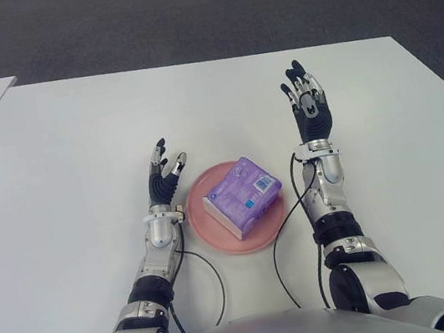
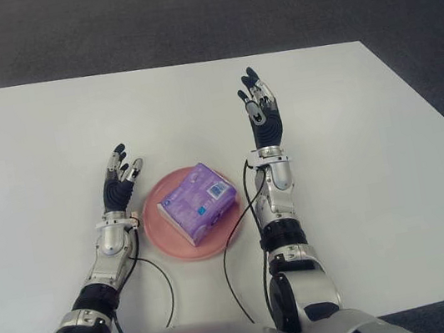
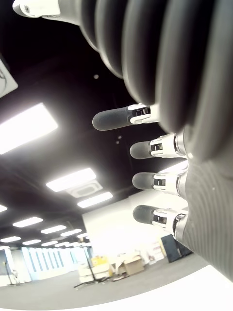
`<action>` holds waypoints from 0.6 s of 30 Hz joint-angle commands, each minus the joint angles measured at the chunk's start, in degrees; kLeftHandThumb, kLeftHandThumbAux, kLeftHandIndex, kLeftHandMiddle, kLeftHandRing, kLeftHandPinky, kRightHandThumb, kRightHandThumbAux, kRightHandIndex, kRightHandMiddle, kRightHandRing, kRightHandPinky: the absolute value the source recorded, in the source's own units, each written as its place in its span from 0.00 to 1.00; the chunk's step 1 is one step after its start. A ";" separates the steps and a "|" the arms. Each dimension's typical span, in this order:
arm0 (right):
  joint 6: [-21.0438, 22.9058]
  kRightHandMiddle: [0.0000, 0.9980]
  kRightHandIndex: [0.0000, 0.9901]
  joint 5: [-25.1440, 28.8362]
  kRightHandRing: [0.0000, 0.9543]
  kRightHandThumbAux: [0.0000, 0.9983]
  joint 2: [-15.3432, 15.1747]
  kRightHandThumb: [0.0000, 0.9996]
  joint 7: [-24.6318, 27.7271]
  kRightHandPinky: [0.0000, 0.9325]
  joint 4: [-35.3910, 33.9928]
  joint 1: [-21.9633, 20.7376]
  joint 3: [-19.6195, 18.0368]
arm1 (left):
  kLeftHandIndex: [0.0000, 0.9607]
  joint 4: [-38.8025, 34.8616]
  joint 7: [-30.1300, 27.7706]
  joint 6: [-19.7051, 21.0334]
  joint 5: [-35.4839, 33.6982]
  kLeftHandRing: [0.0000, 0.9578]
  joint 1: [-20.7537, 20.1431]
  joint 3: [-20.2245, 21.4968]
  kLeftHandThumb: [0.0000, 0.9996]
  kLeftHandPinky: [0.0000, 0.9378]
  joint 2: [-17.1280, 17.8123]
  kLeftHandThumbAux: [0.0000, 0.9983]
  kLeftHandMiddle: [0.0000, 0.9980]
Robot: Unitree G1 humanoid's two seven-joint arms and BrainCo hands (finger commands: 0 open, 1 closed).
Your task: Put the tissue paper into the plate.
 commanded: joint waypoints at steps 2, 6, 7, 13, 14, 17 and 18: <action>-0.40 0.00 0.28 -0.32 0.00 0.53 0.35 0.10 -0.24 0.00 0.63 -0.03 -0.40 | 0.00 0.42 0.28 0.43 0.04 0.00 0.94 -0.01 0.00 0.00 0.20 0.45 0.00; -0.40 0.00 0.28 -0.32 0.00 0.53 0.35 0.10 -0.24 0.00 0.64 -0.04 -0.41 | 0.00 0.35 0.23 0.18 -0.11 0.00 1.00 0.06 0.00 0.00 0.14 0.45 0.00; -0.40 0.00 0.28 -0.32 0.00 0.53 0.35 0.10 -0.24 0.00 0.64 -0.04 -0.41 | 0.00 0.35 0.23 0.11 -0.13 0.00 1.02 0.06 0.00 0.00 0.13 0.45 0.00; -0.47 0.00 0.28 -0.42 0.00 0.53 0.41 0.10 -0.33 0.00 1.04 -0.35 -0.43 | 0.00 0.77 0.23 -0.17 -0.14 0.00 0.78 0.17 0.00 0.00 0.33 0.45 0.00; -0.49 0.00 0.28 -0.42 0.00 0.53 0.41 0.10 -0.33 0.00 1.07 -0.38 -0.43 | 0.00 0.80 0.25 -0.20 -0.12 0.00 0.77 0.17 0.00 0.00 0.35 0.45 0.00; -0.53 0.00 0.28 -0.45 0.00 0.53 0.42 0.10 -0.37 0.00 1.26 -0.52 -0.44 | 0.00 1.02 0.17 -0.32 -0.16 0.00 0.57 0.22 0.00 0.00 0.48 0.45 0.00; -0.53 0.00 0.28 -0.48 0.00 0.53 0.43 0.10 -0.40 0.00 1.37 -0.62 -0.44 | 0.00 1.15 -0.05 -0.46 -0.32 0.00 0.44 0.27 0.00 0.00 0.55 0.45 0.00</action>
